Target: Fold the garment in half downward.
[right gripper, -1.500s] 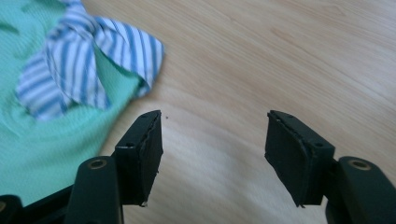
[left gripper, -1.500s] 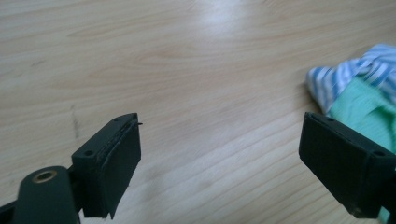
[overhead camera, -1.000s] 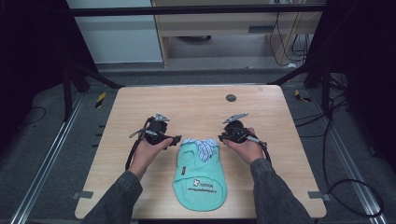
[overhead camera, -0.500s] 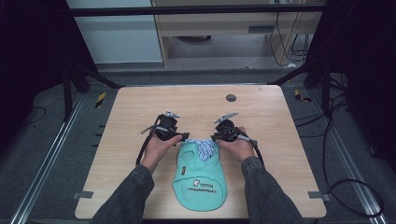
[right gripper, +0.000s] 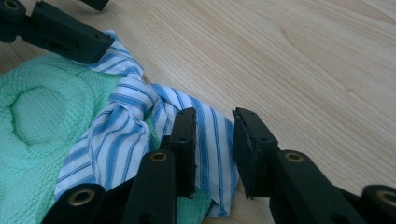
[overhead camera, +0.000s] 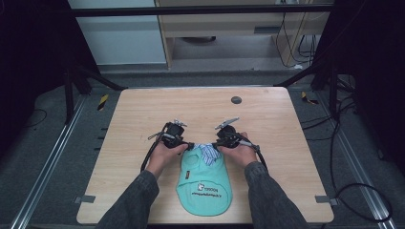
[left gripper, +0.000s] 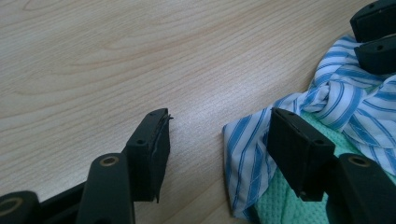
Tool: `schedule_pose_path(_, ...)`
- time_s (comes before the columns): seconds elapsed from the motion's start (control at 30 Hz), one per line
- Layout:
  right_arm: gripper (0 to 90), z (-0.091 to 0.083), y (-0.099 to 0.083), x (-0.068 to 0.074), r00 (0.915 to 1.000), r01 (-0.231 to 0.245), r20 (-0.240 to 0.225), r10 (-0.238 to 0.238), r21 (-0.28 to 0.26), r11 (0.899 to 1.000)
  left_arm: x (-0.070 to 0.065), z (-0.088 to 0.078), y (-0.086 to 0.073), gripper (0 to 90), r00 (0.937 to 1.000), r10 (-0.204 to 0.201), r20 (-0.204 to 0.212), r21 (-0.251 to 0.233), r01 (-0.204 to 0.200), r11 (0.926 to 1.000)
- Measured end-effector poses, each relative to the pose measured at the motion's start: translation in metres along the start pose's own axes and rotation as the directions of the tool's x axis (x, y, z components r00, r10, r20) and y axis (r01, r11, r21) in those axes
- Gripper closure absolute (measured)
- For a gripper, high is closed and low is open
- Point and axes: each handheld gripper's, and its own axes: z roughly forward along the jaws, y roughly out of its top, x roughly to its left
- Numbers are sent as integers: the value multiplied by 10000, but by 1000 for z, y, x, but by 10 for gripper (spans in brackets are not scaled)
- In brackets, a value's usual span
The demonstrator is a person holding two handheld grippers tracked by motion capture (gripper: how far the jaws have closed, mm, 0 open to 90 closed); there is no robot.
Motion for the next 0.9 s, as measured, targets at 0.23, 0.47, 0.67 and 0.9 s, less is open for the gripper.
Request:
schedule_pose_path(0.23,601,3,-1,-1,9999,-28,127,26,126,9999,-2,1,-2,417,9999,156,-6,-69,-156,9999)
schedule_pose_path(0.47,575,3,-4,1,9995,66,320,-71,158,9999,-10,0,-5,612,9978,576,330,-107,-572,9983)
schedule_pose_path(0.67,760,2,-2,5,9996,290,30,-291,353,9990,-12,0,-6,782,9961,623,628,-194,-612,9979)
schedule_pose_path(0.9,832,-4,1,7,9991,378,-221,-372,247,9990,-12,-7,-5,845,9940,852,690,-316,-832,9960)
